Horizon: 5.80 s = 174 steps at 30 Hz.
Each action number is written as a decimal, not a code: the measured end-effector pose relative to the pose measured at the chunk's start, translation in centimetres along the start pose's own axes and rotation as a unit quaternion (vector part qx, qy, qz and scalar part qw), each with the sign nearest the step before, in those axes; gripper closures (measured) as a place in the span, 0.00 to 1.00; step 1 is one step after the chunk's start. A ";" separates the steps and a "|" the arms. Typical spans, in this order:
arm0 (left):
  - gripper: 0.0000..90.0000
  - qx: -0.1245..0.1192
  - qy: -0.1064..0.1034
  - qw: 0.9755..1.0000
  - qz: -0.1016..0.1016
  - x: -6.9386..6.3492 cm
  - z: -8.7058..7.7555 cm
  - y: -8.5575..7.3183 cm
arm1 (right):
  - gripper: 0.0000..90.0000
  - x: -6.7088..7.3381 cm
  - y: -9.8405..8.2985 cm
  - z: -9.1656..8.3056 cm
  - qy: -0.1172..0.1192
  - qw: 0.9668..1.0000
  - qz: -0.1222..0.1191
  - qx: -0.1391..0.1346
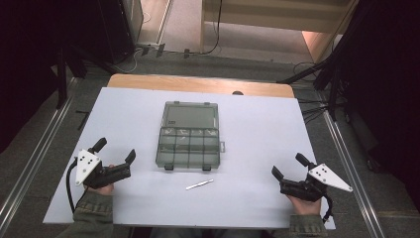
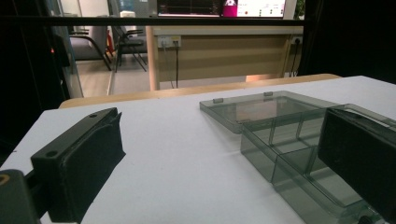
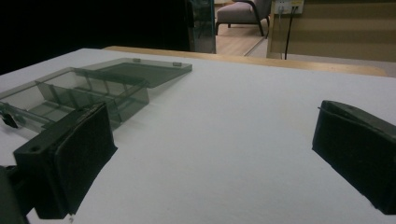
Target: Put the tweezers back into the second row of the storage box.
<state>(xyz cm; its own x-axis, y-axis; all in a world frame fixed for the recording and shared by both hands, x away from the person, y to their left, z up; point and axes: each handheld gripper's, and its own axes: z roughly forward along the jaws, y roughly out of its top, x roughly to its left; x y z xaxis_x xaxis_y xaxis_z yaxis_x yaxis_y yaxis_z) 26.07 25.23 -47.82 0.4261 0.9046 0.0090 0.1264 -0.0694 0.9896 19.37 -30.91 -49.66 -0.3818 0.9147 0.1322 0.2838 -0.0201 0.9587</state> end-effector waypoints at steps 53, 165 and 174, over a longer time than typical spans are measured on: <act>0.00 0.010 -0.001 1.000 0.001 -0.1 0.2 -0.1 | 0.00 3.8 1.8 3.0 0.077 0.991 -0.070 0.088; 0.00 0.007 -0.016 1.000 -0.009 -0.1 0.2 0.0 | 0.95 18.2 3.7 17.0 0.282 0.771 -0.338 0.460; 0.00 0.009 -0.016 1.000 -0.010 -0.1 0.2 0.0 | 0.95 18.1 4.0 16.8 0.292 0.773 -0.333 0.455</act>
<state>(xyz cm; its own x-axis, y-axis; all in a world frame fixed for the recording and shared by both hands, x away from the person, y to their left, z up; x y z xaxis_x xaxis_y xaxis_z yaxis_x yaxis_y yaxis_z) 26.19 25.04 -47.89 0.4521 0.8918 -0.0150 0.1509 -0.0599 0.9867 28.35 -7.63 -47.69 -0.9660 0.2565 0.0327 0.2530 0.9113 0.3249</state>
